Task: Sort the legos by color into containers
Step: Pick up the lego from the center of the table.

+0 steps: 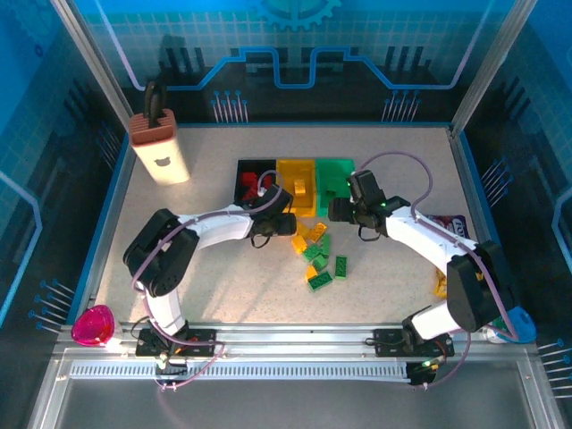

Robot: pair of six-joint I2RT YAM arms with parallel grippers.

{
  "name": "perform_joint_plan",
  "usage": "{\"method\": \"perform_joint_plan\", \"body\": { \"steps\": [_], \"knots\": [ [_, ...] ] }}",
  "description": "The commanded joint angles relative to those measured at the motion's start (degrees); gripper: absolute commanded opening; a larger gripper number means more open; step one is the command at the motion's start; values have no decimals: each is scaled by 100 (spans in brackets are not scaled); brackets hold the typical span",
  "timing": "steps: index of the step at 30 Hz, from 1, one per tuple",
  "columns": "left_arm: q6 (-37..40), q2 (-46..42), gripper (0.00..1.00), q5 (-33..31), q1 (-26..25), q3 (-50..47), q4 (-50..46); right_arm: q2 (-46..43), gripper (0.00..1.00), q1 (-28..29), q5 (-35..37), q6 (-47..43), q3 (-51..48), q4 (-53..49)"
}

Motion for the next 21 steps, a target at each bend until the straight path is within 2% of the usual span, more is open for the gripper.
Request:
{"method": "perform_joint_plan", "body": {
  "steps": [1, 8, 14, 21],
  "knots": [
    [156, 167, 60, -29, 35, 302, -331, -174, 80, -89, -46, 114, -146, 136],
    [122, 319, 46, -127, 28, 408, -638, -309, 79, -201, -92, 134, -289, 195],
    [-2, 116, 43, -135, 11, 107, -707, -333, 79, -232, -145, 186, -296, 270],
    [18, -225, 35, -225, -15, -115, -734, -372, 79, -232, -191, 213, -504, 318]
  ]
}}
